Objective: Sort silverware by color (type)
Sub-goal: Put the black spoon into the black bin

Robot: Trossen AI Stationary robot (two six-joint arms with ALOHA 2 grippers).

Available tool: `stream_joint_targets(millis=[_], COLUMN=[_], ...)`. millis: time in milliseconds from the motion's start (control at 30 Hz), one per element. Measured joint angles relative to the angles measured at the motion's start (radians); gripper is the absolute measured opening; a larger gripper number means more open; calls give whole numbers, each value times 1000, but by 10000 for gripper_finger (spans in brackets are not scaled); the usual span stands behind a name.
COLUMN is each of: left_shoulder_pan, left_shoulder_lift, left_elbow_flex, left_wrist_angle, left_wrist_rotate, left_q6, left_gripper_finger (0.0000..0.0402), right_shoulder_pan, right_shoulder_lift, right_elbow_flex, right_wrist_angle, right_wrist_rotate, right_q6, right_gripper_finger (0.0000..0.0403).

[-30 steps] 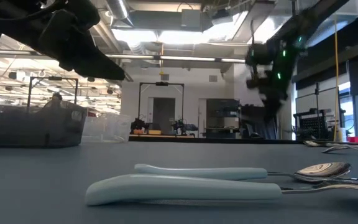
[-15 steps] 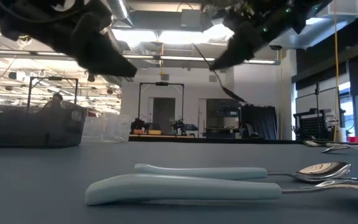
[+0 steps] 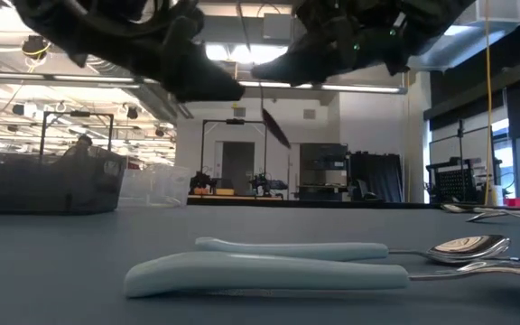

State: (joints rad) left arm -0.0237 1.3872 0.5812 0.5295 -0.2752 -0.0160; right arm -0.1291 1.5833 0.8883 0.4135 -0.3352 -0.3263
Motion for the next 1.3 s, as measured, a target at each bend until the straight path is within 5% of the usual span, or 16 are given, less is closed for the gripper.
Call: stream_joint_targets(millis=[667, 1033, 1300], left_shoulder_pan=[-24, -29, -42], left_shoulder_lift=[76, 76, 67], left_elbow_flex=[45, 44, 44], left_wrist_angle=[80, 95, 78], left_wrist_rotate=[6, 53, 56], left_q6=[58, 85, 78], left_gripper_finger=[145, 16, 15], right_shoulder_pan=[45, 44, 44], right_shoulder_lift=[32, 32, -30], right_elbow_flex=[0, 0, 1], right_wrist_angle=[95, 108, 3], right_wrist_rotate=[11, 12, 46], right_q6=[4, 41, 78], right_gripper_finger=[1, 1, 35])
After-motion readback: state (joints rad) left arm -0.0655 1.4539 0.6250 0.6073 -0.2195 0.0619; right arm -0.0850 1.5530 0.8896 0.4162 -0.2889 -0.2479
